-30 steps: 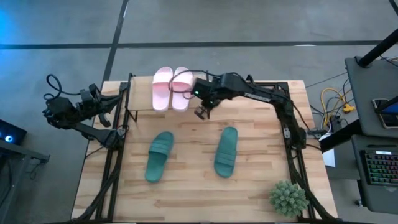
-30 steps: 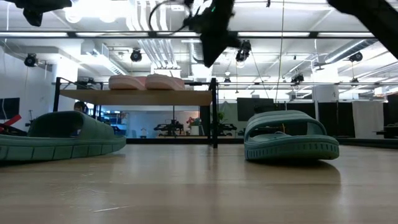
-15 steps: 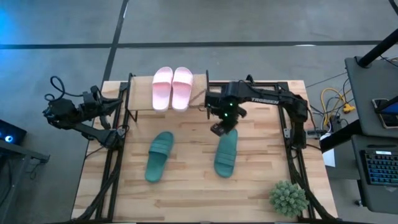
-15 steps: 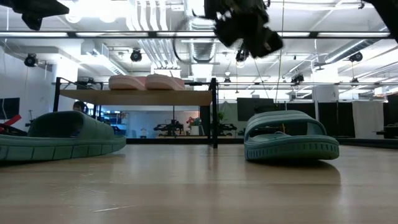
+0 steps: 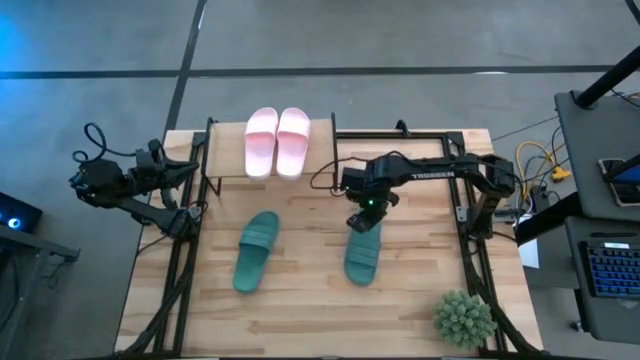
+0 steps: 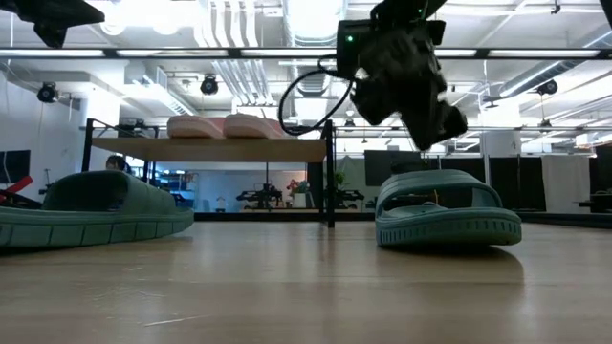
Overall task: Pick and place slides into the shelf
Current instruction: Put the right green slide under the shelf
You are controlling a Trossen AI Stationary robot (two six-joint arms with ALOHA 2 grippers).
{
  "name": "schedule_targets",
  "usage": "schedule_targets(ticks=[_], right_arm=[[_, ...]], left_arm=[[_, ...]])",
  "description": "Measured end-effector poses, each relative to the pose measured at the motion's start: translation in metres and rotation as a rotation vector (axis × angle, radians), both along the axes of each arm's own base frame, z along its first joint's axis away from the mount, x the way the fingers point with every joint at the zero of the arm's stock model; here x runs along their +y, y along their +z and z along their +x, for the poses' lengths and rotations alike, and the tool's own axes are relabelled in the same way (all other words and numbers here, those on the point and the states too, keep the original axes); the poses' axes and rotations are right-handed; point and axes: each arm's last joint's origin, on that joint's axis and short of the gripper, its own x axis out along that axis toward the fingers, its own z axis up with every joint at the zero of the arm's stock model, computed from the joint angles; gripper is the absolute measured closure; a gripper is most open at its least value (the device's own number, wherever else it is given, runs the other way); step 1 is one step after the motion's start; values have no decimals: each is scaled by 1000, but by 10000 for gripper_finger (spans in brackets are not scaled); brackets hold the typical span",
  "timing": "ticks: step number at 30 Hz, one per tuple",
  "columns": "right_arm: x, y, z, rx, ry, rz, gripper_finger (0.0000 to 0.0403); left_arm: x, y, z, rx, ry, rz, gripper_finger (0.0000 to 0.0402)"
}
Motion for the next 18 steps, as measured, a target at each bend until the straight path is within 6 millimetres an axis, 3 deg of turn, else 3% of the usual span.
schedule_targets(ticks=[10, 18], right_arm=[[-3, 1, 7, -130, 110, -46, 384], [7, -6, 1, -139, 213, -34, 282]], left_arm=[[1, 1, -1, -16, 20, -21, 398], [2, 2, -1, -38, 72, -44, 398]])
